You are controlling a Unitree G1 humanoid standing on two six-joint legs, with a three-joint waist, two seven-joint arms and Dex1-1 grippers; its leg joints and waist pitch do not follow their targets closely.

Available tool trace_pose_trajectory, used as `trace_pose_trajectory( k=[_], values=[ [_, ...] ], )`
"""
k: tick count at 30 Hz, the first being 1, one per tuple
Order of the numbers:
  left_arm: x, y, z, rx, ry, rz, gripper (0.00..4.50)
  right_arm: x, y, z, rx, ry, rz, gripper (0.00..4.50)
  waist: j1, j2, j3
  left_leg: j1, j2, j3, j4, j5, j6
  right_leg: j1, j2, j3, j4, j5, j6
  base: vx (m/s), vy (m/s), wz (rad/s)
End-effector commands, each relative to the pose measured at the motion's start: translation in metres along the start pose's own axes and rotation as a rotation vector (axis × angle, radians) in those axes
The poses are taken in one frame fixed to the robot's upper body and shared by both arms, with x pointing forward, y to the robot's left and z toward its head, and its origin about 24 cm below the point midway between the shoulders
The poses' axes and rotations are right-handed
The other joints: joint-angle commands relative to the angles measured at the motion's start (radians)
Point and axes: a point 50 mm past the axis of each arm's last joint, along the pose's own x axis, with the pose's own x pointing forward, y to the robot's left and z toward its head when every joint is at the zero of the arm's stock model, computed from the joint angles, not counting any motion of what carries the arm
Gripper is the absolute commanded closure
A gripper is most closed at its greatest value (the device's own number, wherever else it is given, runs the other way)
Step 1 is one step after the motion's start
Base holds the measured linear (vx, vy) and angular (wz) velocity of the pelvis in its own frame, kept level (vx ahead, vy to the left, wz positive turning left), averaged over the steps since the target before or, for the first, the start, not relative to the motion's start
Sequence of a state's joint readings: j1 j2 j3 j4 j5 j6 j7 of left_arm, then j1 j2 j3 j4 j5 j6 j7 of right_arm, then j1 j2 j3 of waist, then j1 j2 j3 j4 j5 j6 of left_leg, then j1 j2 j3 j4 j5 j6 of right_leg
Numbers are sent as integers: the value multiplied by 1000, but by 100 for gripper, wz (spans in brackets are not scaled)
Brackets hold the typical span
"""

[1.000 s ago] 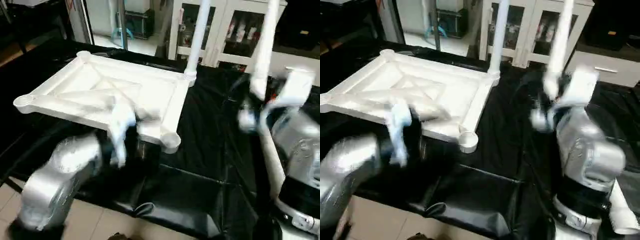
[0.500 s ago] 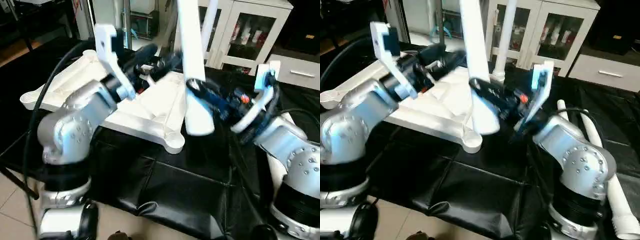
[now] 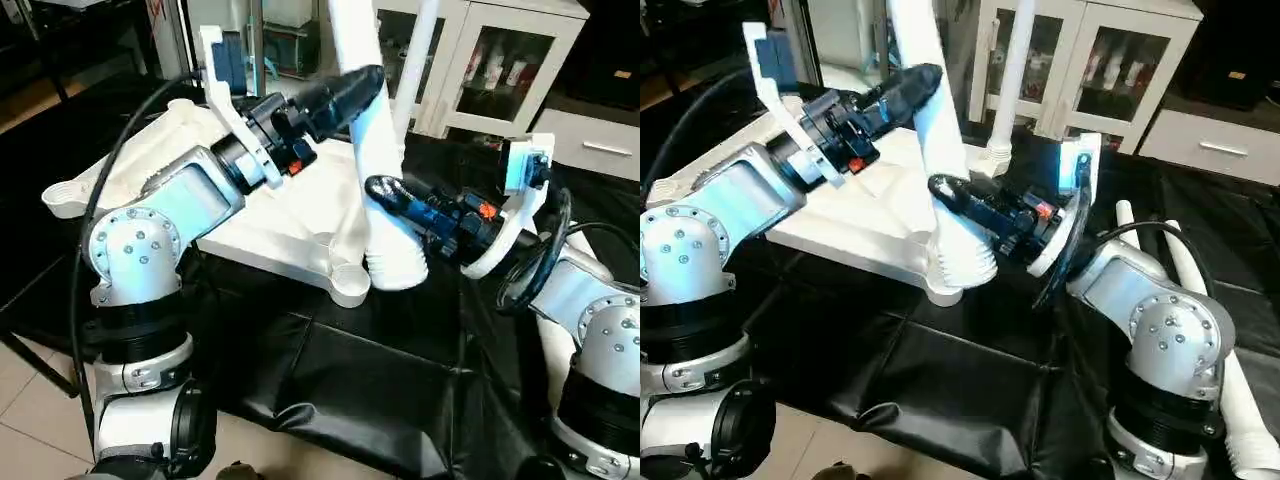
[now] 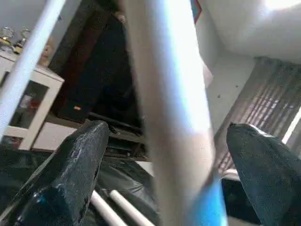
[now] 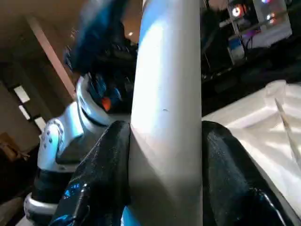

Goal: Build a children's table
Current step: Pick table leg

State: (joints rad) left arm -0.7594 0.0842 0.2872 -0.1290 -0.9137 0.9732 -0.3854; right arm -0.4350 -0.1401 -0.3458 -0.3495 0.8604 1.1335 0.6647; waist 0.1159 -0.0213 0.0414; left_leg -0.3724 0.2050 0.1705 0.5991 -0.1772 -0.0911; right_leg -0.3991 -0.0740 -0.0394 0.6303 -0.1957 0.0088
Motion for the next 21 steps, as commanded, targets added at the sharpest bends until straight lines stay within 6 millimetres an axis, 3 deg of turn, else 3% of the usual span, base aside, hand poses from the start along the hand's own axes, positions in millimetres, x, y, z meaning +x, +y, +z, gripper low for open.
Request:
trace_pose_trajectory(
  k=[1, 5, 6, 9, 13, 17, 19, 21],
  values=[
    [5, -4, 2, -1, 10, -21, 0, 0, 5, 2, -24, 10, 26, 266, 4, 0, -62, 10, 6, -1, -71, -126, -50, 49, -44, 28, -75, -126, -125, 0, 0, 0],
    [5, -3, 1, 6, 23, -12, 0, 0, 4, -1, -47, 33, 9, 266, 3, 1, -59, 10, 7, -1, -72, -143, -56, 48, -45, 29, -80, -159, -112, 0, 0, 0],
    [5, -1, 1, 27, 28, 17, 0, 2, 1, -3, -109, 61, -46, 266, 5, 6, -60, 10, 7, -2, -72, -143, -59, 47, -46, 29, -79, -162, -106, 0, 0, 0],
    [5, 7, 1, 90, 44, 101, 0, 7, -5, -9, -279, 125, -149, 266, 4, 3, -58, 9, 7, -3, -74, -150, -78, 47, -45, 30, -85, -185, -62, 0, 0, 0],
    [8, 17, 1, 78, 2, 220, 0, 22, -11, -15, -578, 134, -282, 266, -1, 6, -58, 9, 7, -4, -73, -159, -84, 45, -44, 31, -81, -160, -81, 0, 0, 0],
    [9, 20, 2, 68, -20, 259, 0, 25, -15, -17, -708, 137, -351, 266, -4, 5, -58, 10, 6, -4, -73, -165, -72, 47, -41, 31, -78, -131, -98, 0, 0, 0],
    [10, 23, 3, 54, -42, 298, 0, 28, -16, -16, -783, 111, -406, 266, -7, 6, -58, 10, 5, -2, -71, -162, -81, 44, -40, 31, -78, -117, -107, 0, 0, 0],
    [11, 30, 4, 31, -98, 384, 0, 31, -18, -18, -1005, 82, -527, 266, -7, 6, -57, 8, 7, -4, -71, -157, -87, 45, -42, 30, -80, -112, -103, 0, 0, 0]
  ],
)
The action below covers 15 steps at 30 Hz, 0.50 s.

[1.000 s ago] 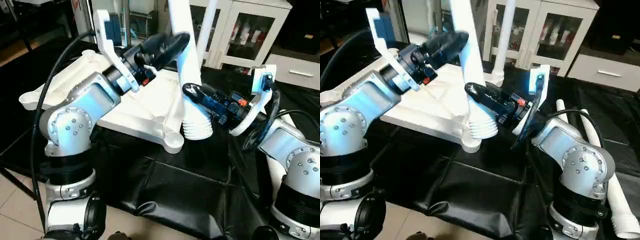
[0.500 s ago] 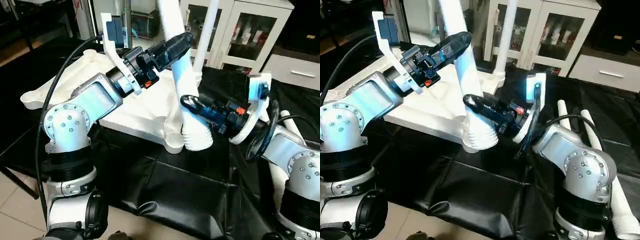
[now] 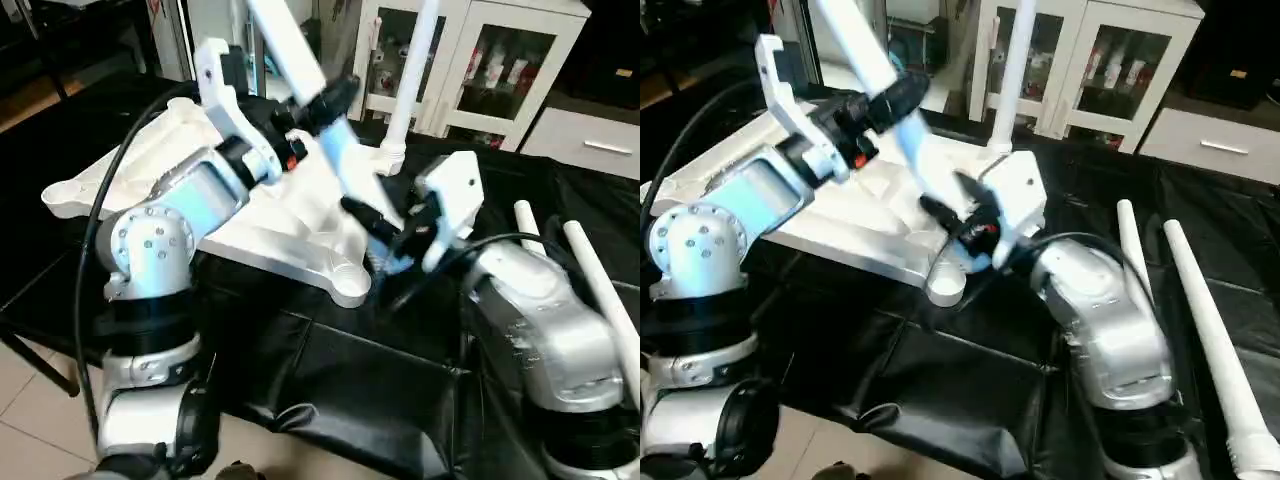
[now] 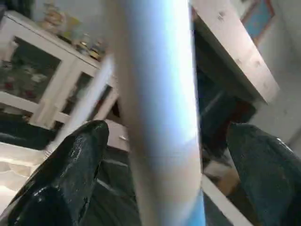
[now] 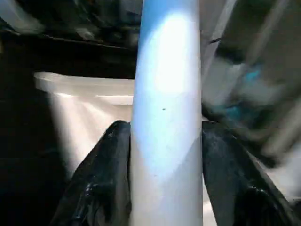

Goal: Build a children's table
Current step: Pick table leg

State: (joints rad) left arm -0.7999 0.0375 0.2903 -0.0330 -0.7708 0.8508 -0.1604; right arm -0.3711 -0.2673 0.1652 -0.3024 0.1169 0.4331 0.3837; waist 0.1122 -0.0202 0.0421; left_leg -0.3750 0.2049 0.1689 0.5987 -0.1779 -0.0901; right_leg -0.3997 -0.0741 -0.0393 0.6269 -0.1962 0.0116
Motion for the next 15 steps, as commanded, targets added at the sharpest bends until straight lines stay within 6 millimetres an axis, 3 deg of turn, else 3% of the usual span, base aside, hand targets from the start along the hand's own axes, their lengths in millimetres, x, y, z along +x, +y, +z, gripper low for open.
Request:
trace_pose_trajectory(
  k=[1, 4, 13, 14, 15],
  values=[
    [4, 3, 2, -4, -32, 64, 0, 1, -1, 2, -156, -28, -105, 266, -4, 2, -58, 11, 4, -2, -69, -152, -88, 49, -40, 31, -74, -103, -100, 0, 0, 0],
    [7, 4, 4, -27, -78, 109, 0, 1, 6, -1, -372, -52, -186, 266, -6, 2, -59, 10, 1, -2, -68, -147, -87, 51, -38, 31, -72, -80, -85, 0, 0, 0],
    [9, 2, 6, -52, -101, 116, 0, 0, 14, -7, -548, -108, -248, 266, -18, 3, -58, 12, 1, -1, -67, -185, -54, 50, -32, 31, -70, -56, -89, 0, 0, 0],
    [9, 2, 6, -59, -102, 116, 29, 0, 12, -7, -584, -116, -270, 266, -20, 6, -57, 12, 1, -1, -67, -194, -54, 49, -31, 30, -71, -63, -91, 0, 0, 0],
    [9, 2, 7, -66, -104, 117, 29, 1, 11, -7, -608, -120, -282, 266, -20, 6, -57, 12, 1, -1, -67, -194, -54, 49, -31, 30, -71, -63, -91, 0, 0, 0]
  ],
)
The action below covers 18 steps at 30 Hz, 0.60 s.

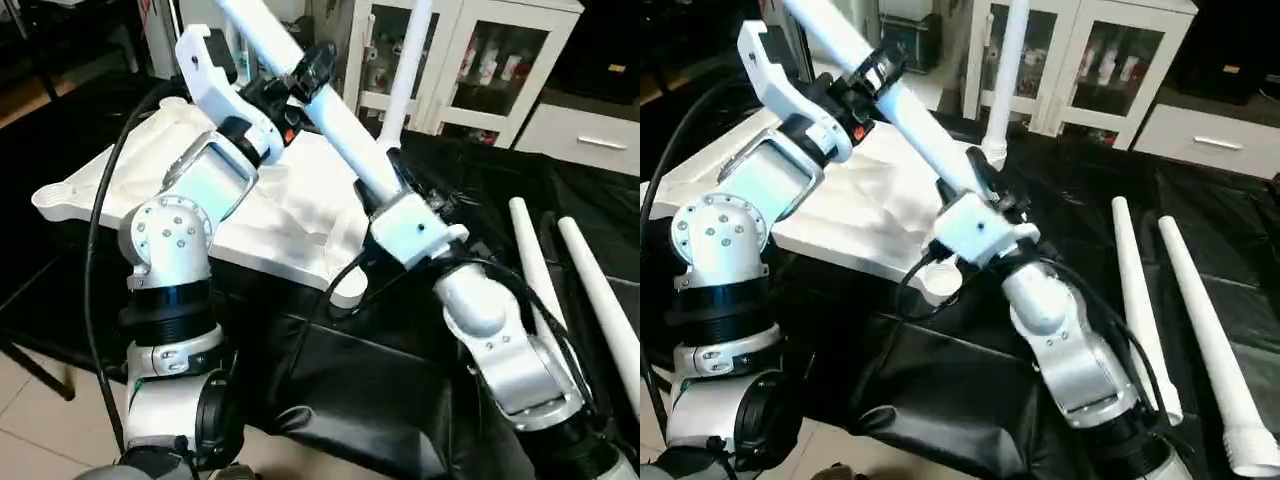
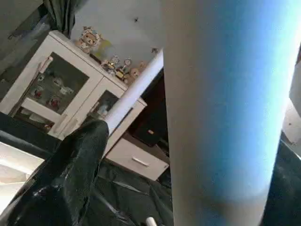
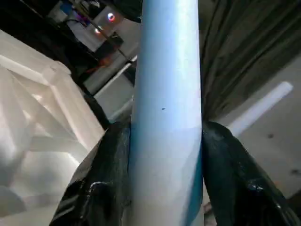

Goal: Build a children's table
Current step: Pick table leg

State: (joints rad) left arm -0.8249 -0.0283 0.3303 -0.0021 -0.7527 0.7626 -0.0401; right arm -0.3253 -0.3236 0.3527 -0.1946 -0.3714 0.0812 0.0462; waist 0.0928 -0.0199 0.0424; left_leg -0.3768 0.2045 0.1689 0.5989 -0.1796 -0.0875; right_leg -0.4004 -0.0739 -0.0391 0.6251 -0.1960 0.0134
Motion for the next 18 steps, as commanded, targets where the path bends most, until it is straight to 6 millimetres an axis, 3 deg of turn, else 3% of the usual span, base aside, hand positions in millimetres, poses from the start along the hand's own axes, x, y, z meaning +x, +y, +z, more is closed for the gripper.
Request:
trace_pose_trajectory(
  k=[1, 18],
  values=[
    [3, -2, 3, -15, -6, 4, 36, 1, -6, 1, -69, -31, -51, 266, -4, 6, -57, 14, 0, -1, -66, -194, -61, 50, -31, 30, -69, -63, -95, 0, 0, 0],
    [3, 3, -1, -81, -2, 40, 169, 4, -4, -5, -107, -46, -87, 266, -8, 5, -58, 15, 1, 0, -64, -201, -33, 51, -30, 30, -67, -48, -116, 0, 0, 0]
  ],
)
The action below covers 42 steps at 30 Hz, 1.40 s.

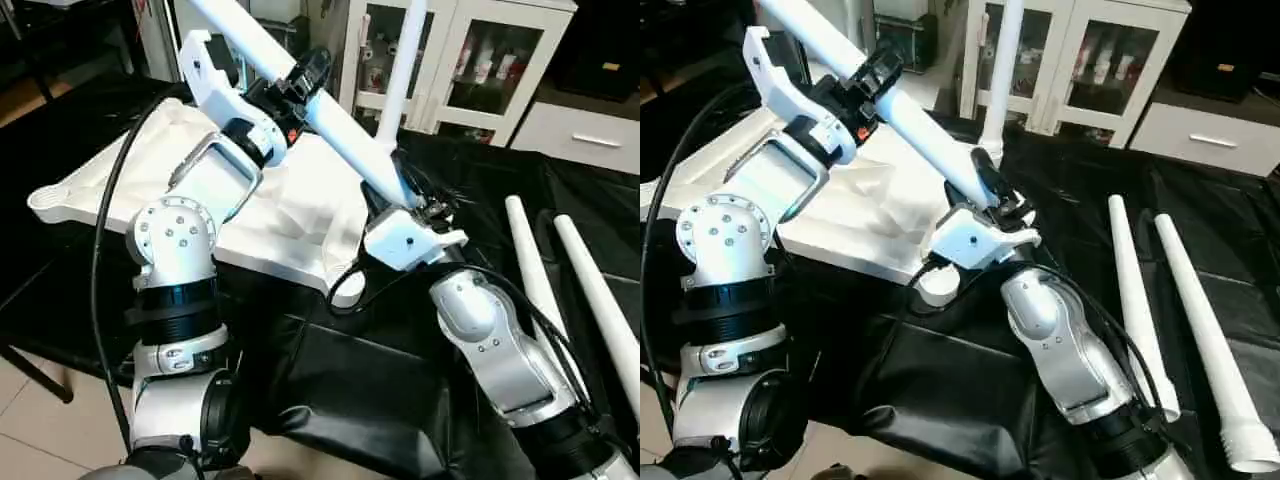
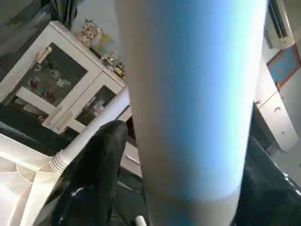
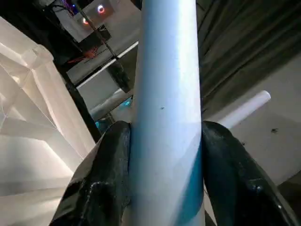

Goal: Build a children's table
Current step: Pick table leg

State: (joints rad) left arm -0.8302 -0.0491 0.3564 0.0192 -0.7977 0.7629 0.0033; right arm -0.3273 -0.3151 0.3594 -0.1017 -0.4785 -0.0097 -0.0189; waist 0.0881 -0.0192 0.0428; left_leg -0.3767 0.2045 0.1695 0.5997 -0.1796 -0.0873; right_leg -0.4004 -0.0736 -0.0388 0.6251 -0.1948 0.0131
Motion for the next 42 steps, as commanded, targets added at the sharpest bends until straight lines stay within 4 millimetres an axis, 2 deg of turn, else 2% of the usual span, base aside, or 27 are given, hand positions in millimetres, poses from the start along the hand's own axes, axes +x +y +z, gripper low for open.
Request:
trace_pose_trajectory(
  k=[1, 6, 8, 10, 11, 13, 15, 18, 21, 22, 25, 26, 28, 31, 32, 33, 35, 36, 38, 39, 41, 42],
  values=[
    [2, 1, 2, -15, -3, 16, 190, 4, -11, 3, -7, -32, -64, 266, -3, 4, -58, 15, 1, 0, -65, -205, -34, 50, -30, 30, -68, -54, -117, 0, 0, 0],
    [1, 1, 3, -24, -9, 17, 217, 5, -12, 2, -8, -32, -70, 266, -3, 4, -59, 15, 1, 0, -64, -195, -32, 50, -30, 30, -66, -40, -117, 0, 0, 0],
    [1, 3, 4, -29, -18, 31, 248, 5, -12, 2, -10, -31, -72, 266, -3, 3, -59, 14, 0, 1, -63, -193, -31, 51, -29, 30, -66, -33, -120, 0, 0, 0],
    [0, 4, 5, -33, -23, 39, 256, 5, -12, 1, -5, -28, -73, 266, -4, 2, -59, 14, -1, 1, -63, -190, -30, 52, -30, 30, -65, -30, -121, 0, 0, 0],
    [0, 5, 6, -34, -26, 42, 263, 5, -12, 1, -3, -26, -73, 231, -3, 2, -60, 14, 0, 0, -63, -189, -29, 52, -30, 30, -65, -29, -121, 0, 0, 0],
    [0, 6, 7, -36, -32, 51, 270, 6, -11, 1, 15, -27, -62, 196, -3, 4, -59, 14, 0, 0, -64, -192, -28, 51, -29, 30, -65, -33, -119, 0, 0, 0],
    [0, 6, 8, -36, -33, 53, 271, 6, -11, 1, 22, -31, -59, 196, -4, 3, -58, 14, 0, 1, -64, -196, -28, 51, -29, 30, -66, -39, -116, 0, 0, 0],
    [0, 8, 10, -36, -42, 57, 272, 6, -10, 5, 98, -62, -46, 155, -3, 6, -59, 16, 1, 0, -64, -205, -28, 50, -30, 30, -66, -44, -116, 0, 0, 0],
    [1, 7, 11, -30, -41, 44, 273, 6, -13, 7, 206, -87, -41, 145, -4, 6, -60, 15, 1, 0, -65, -213, -19, 49, -30, 30, -66, -44, -114, 0, 0, 0],
    [1, 6, 11, -27, -36, 31, 274, 6, -14, 10, 324, -102, -23, 120, -5, 9, -60, 16, 2, -1, -64, -215, -19, 48, -30, 30, -66, -39, -116, 0, 0, 0],
    [1, 2, 11, 8, 1, -27, 275, 5, -21, 16, 613, -128, 56, 108, -4, 12, -61, 18, 5, -2, -66, -233, 14, 50, -29, 28, -64, -21, -135, 0, 0, 0],
    [1, 2, 11, 12, 6, -34, 275, 5, -22, 16, 644, -128, 65, 94, -4, 12, -61, 16, 6, -4, -67, -223, 17, 51, -29, 28, -62, -9, -140, 0, 0, 0],
    [0, 0, 10, 61, 50, -78, 275, 6, -27, 10, 823, -63, 147, 76, -1, 20, -62, 19, 5, -5, -66, -195, 14, 51, -29, 28, -57, 22, -163, 0, 0, 0],
    [0, -2, 9, 101, 94, -125, 275, 7, -34, 5, 968, -18, 288, 52, -1, 20, -59, 21, 5, -3, -68, -220, -4, 52, -28, 27, -63, -22, -174, 0, 0, 0],
    [0, -4, 9, 109, 114, -151, 275, 5, -38, 5, 1000, -11, 357, 40, 2, 28, -60, 21, 5, -5, -68, -219, -11, 53, -31, 27, -61, -24, -175, 0, 0, 0],
    [-1, -5, 9, 113, 127, -168, 275, 4, -40, 5, 1019, -8, 400, 33, 2, 23, -59, 18, 7, -4, -68, -212, -19, 54, -34, 28, -64, -30, -175, 0, 0, 0],
    [-2, -10, 8, 132, 166, -227, 275, 2, -49, 0, 1067, 39, 494, 19, 4, 26, -60, 17, 4, -3, -65, -194, -20, 57, -35, 29, -64, -33, -180, 0, 0, 0],
    [-3, -13, 7, 143, 191, -270, 275, 1, -53, -3, 1088, 67, 538, 10, 5, 23, -61, 15, 3, -2, -63, -175, -16, 59, -35, 29, -63, -31, -185, 0, 0, 0],
    [-10, -22, 2, 187, 275, -399, 275, -4, -63, -11, 1133, 127, 634, 2, 9, 24, -62, 14, 1, -1, -60, -142, -11, 60, -35, 29, -59, -22, -198, 0, 0, 0],
    [-13, -25, -1, 198, 309, -449, 275, -5, -67, -13, 1150, 146, 661, 2, 11, 19, -61, 12, 4, 2, -59, -126, -12, 57, -38, 30, -61, -12, -208, 0, 0, 0],
    [-16, -30, -1, 200, 337, -518, 275, -6, -74, -13, 1204, 166, 711, 2, 13, 24, -62, 11, 4, 3, -58, -117, -8, 58, -39, 29, -58, -8, -228, 0, 0, 0],
    [-17, -33, 0, 196, 345, -552, 275, -7, -77, -14, 1224, 177, 737, 2, 11, 14, -60, 9, 3, 5, -58, -110, -3, 61, -39, 28, -59, -8, -233, 0, 0, 0]
  ],
)
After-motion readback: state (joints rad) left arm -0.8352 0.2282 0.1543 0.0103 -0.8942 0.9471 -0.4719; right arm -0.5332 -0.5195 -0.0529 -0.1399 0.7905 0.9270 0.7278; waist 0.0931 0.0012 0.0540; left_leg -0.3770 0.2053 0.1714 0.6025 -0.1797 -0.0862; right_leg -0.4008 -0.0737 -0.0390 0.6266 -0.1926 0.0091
